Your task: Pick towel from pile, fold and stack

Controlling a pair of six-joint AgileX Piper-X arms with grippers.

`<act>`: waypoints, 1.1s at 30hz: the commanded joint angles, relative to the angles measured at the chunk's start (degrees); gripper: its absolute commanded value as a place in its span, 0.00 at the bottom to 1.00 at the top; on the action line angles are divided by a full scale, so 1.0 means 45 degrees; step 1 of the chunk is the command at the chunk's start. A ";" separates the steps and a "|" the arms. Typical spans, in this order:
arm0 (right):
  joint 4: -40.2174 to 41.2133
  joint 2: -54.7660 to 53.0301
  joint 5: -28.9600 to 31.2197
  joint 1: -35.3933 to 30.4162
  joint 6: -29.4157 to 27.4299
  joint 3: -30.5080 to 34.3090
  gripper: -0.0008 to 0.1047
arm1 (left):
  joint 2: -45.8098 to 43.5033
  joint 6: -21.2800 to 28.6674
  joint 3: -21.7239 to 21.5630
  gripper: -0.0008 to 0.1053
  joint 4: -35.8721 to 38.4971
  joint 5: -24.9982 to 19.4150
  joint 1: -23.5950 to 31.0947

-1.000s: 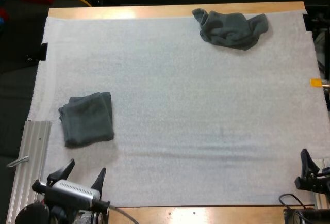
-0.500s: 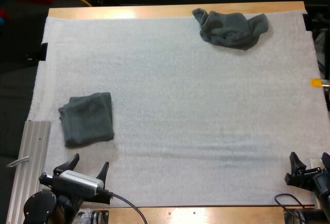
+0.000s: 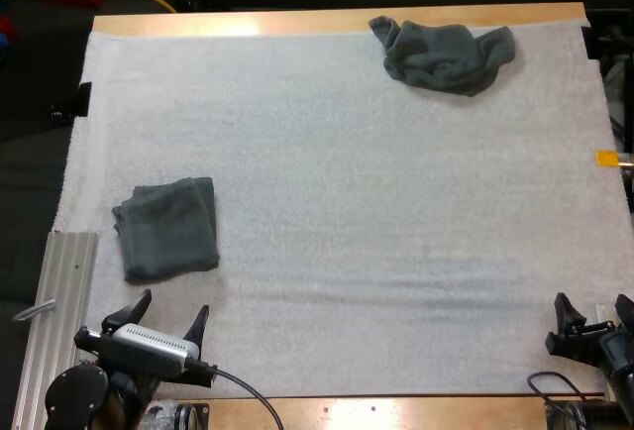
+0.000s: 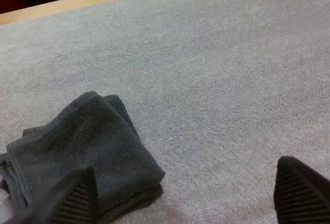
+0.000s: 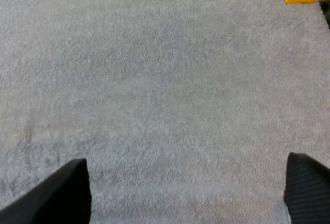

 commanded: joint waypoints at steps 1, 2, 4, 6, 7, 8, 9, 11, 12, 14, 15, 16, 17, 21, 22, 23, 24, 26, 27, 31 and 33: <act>-0.0015 -0.0586 -0.0129 0.0039 -0.0035 -0.0060 0.71 | -0.1717 -0.0046 0.0014 0.65 -0.0256 0.0048 -0.0058; -0.0015 -0.0586 -0.0129 0.0039 -0.0035 -0.0060 0.71 | -0.1717 -0.0046 0.0014 0.65 -0.0256 0.0048 -0.0058; -0.0015 -0.0586 -0.0129 0.0039 -0.0035 -0.0060 0.71 | -0.1717 -0.0046 0.0014 0.65 -0.0256 0.0048 -0.0058; -0.0015 -0.0586 -0.0129 0.0039 -0.0035 -0.0060 0.71 | -0.1717 -0.0046 0.0014 0.65 -0.0256 0.0048 -0.0058; -0.0015 -0.0586 -0.0129 0.0039 -0.0035 -0.0060 0.71 | -0.1717 -0.0046 0.0014 0.65 -0.0256 0.0048 -0.0058; -0.0015 -0.0586 -0.0129 0.0039 -0.0035 -0.0060 0.71 | -0.1717 -0.0046 0.0014 0.65 -0.0256 0.0048 -0.0058; -0.0015 -0.0586 -0.0129 0.0039 -0.0035 -0.0060 0.71 | -0.1717 -0.0046 0.0014 0.65 -0.0256 0.0048 -0.0058; -0.0015 -0.0586 -0.0129 0.0039 -0.0035 -0.0060 0.71 | -0.1717 -0.0046 0.0014 0.65 -0.0256 0.0048 -0.0058; -0.0015 -0.0586 -0.0129 0.0039 -0.0035 -0.0060 0.71 | -0.1717 -0.0046 0.0014 0.65 -0.0256 0.0048 -0.0058; -0.0015 -0.0586 -0.0129 0.0039 -0.0035 -0.0060 0.71 | -0.1717 -0.0046 0.0014 0.65 -0.0256 0.0048 -0.0058; -0.0015 -0.0586 -0.0129 0.0039 -0.0035 -0.0060 0.71 | -0.1717 -0.0046 0.0014 0.65 -0.0256 0.0048 -0.0058; -0.0015 -0.0586 -0.0129 0.0039 -0.0035 -0.0060 0.71 | -0.1717 -0.0046 0.0014 0.65 -0.0256 0.0048 -0.0058; -0.0015 -0.0586 -0.0129 0.0039 -0.0035 -0.0060 0.71 | -0.1717 -0.0046 0.0014 0.65 -0.0256 0.0048 -0.0058; -0.0015 -0.0586 -0.0129 0.0039 -0.0035 -0.0060 0.71 | -0.1717 -0.0046 0.0014 0.65 -0.0256 0.0048 -0.0494; -0.0015 -0.0586 -0.0129 0.0039 -0.0035 -0.0060 0.71 | -0.1717 -0.0046 0.0014 0.65 -0.0256 0.0048 -0.0763; -0.0015 -0.0586 -0.0129 0.0039 -0.0035 -0.0060 0.71 | -0.1717 -0.0046 0.0014 0.65 -0.0256 0.0048 -0.1012; -0.0015 -0.0586 -0.0129 0.0039 -0.0035 -0.0060 0.71 | -0.1717 -0.0046 0.0014 0.65 -0.0256 0.0048 -0.1151; -0.0015 -0.0586 -0.0129 0.0039 -0.0035 -0.0060 0.71 | -0.1717 -0.0046 0.0014 0.65 -0.0256 0.0048 -0.1591; -0.0015 -0.0586 -0.0129 0.0039 -0.0035 -0.0060 0.71 | -0.1717 -0.0046 0.0014 0.65 -0.0256 0.0048 -0.1675; -0.0015 -0.0586 -0.0129 0.0039 -0.0035 -0.0060 0.71 | -0.1717 -0.0046 0.0014 0.65 -0.0256 0.0048 -0.1767; -0.0015 -0.0586 -0.0129 0.0039 -0.0035 -0.0060 0.71 | -0.1717 -0.0046 0.0014 0.65 -0.0256 0.0048 -0.1767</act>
